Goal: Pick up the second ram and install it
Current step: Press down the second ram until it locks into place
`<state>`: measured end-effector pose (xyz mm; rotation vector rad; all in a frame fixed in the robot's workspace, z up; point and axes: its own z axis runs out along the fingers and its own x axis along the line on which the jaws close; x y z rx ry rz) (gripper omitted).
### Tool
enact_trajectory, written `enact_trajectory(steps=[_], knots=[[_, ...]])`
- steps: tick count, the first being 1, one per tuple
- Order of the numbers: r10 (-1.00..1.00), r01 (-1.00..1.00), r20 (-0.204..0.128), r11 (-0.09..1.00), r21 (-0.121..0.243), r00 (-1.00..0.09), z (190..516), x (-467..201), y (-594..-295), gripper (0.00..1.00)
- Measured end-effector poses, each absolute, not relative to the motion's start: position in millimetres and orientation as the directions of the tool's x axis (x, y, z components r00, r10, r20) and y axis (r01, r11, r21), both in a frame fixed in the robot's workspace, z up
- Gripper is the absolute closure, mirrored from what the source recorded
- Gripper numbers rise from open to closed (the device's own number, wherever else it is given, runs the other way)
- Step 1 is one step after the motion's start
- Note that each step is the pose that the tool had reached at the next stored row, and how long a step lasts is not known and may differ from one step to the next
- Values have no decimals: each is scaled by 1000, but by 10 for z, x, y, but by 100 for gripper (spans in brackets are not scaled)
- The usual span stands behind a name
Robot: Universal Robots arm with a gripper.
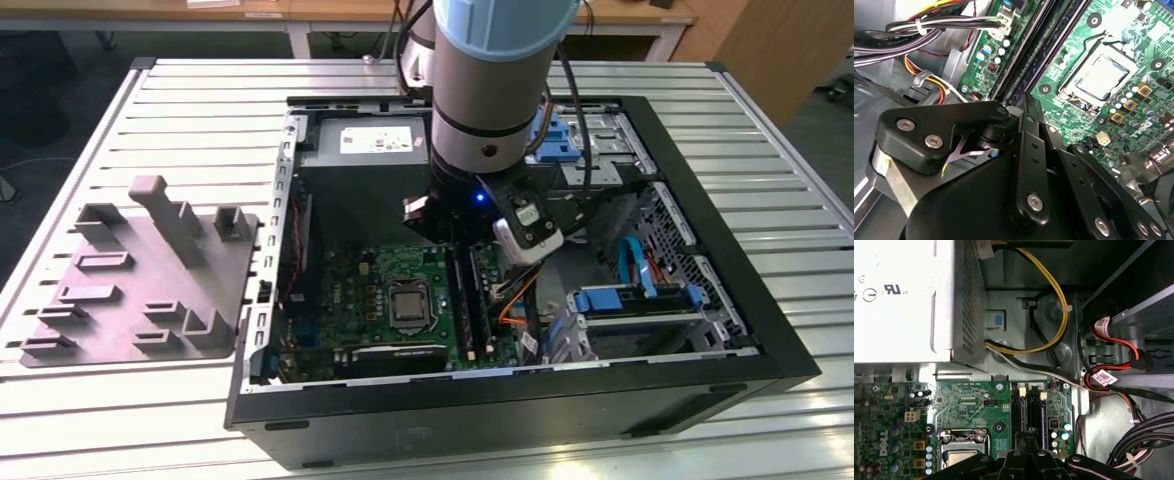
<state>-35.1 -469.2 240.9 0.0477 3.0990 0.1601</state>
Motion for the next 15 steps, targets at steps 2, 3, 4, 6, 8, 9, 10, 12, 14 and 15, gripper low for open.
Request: enact_trajectory(steps=[2,3,4,6,8,9,10,12,14,15], knots=[[33,29,-36,994,104,-999,2407,-351,-4663,90],[33,29,-36,994,101,-999,2405,-351,-4642,90],[33,29,-36,995,99,-999,2402,-351,-4623,90],[32,29,-36,995,96,-999,2388,-351,-4597,90],[32,29,-35,995,94,-999,2364,-351,-4577,90],[32,29,-35,995,94,-999,2353,-350,-4570,90],[32,29,-35,995,94,-999,2341,-350,-4564,90],[32,29,-35,995,94,-999,2324,-350,-4556,90],[32,29,-35,995,94,-999,2317,-351,-4548,90],[33,29,-35,995,94,-999,2311,-351,-4536,90]])
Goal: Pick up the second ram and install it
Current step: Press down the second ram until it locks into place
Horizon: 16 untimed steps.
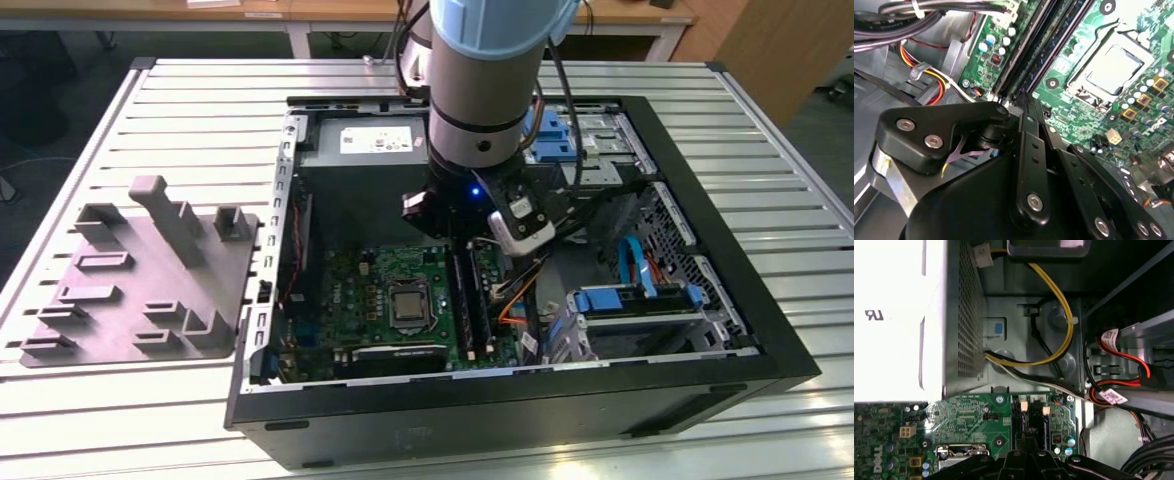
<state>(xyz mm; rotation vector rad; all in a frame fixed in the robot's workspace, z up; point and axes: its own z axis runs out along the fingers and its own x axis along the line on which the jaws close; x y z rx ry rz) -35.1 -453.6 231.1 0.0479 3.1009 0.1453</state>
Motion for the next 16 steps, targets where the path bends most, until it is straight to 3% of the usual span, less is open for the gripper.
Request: enact_trajectory(steps=[16], knots=[[32,29,-35,995,92,-999,2199,-351,-4466,90]])
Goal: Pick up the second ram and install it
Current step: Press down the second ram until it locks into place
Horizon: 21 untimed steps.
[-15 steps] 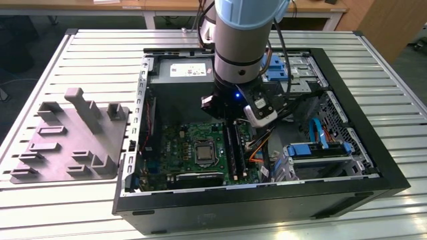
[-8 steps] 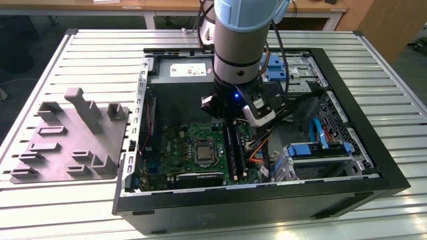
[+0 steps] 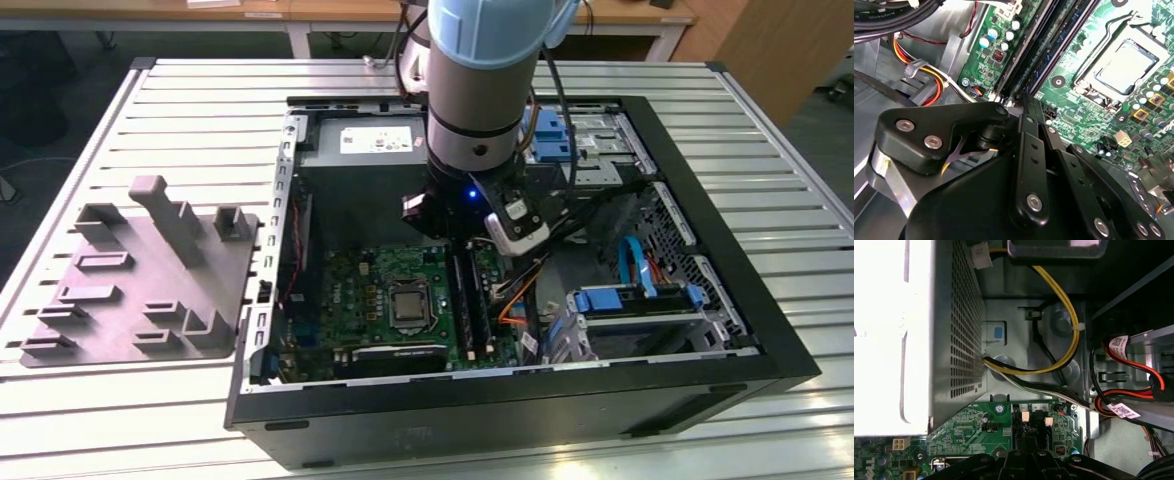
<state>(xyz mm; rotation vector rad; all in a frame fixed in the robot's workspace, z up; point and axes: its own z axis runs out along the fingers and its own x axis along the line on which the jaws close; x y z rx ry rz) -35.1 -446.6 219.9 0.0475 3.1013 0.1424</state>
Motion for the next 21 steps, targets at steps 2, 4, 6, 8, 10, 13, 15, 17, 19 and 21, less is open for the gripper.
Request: enact_trajectory(steps=[2,4,6,8,10,13,15,17,19,21], knots=[[32,29,-35,995,93,-999,2192,-351,-4466,90],[32,29,-35,995,92,-999,2172,-351,-4466,90],[32,29,-35,995,92,-999,2171,-351,-4466,90],[32,29,-35,995,92,-999,2168,-351,-4466,90],[32,29,-35,995,93,-999,2166,-351,-4466,90],[32,29,-35,995,92,-999,2163,-351,-4466,90],[32,29,-35,995,92,-999,2162,-351,-4466,90],[32,29,-35,995,93,-999,2166,-351,-4466,90],[32,29,-36,995,95,-999,2192,-350,-4463,90],[32,29,-35,995,92,-999,2247,-351,-4466,90]])
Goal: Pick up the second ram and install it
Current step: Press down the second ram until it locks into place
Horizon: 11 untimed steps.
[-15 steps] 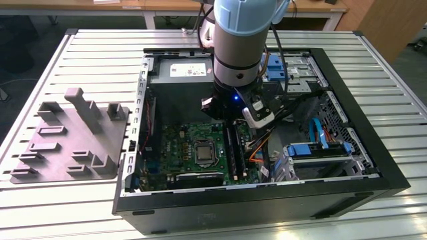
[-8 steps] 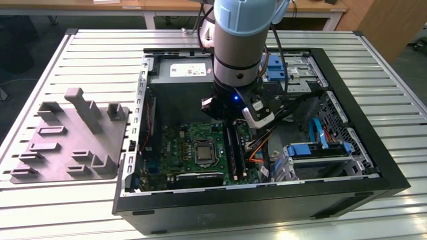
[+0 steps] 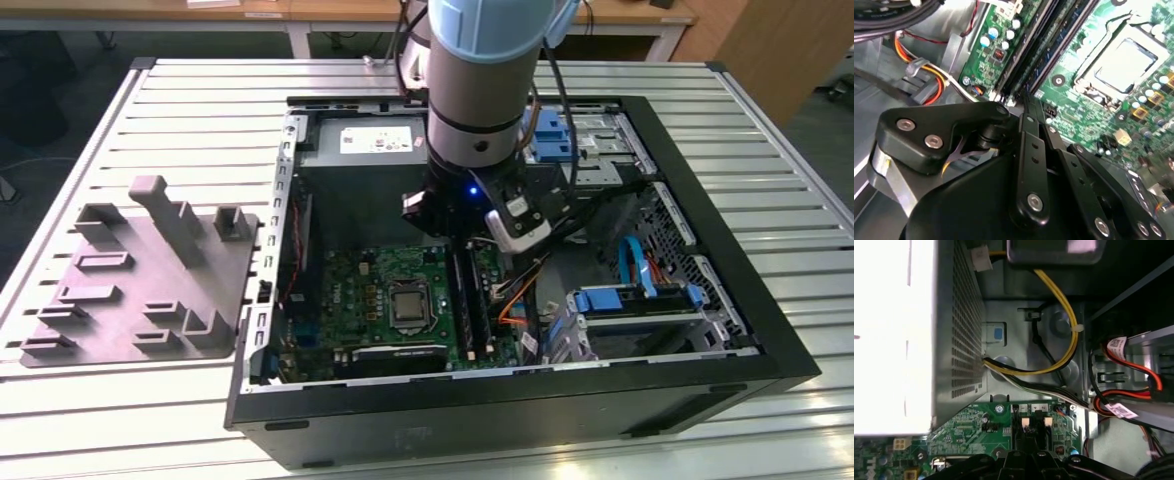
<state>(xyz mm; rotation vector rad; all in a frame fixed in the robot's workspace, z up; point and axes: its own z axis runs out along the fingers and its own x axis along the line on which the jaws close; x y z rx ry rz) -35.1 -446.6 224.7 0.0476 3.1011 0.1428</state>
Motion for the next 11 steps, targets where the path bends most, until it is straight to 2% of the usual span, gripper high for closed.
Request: enact_trajectory(steps=[11], knots=[[32,29,-36,996,88,-999,2371,-351,-4477,90]])
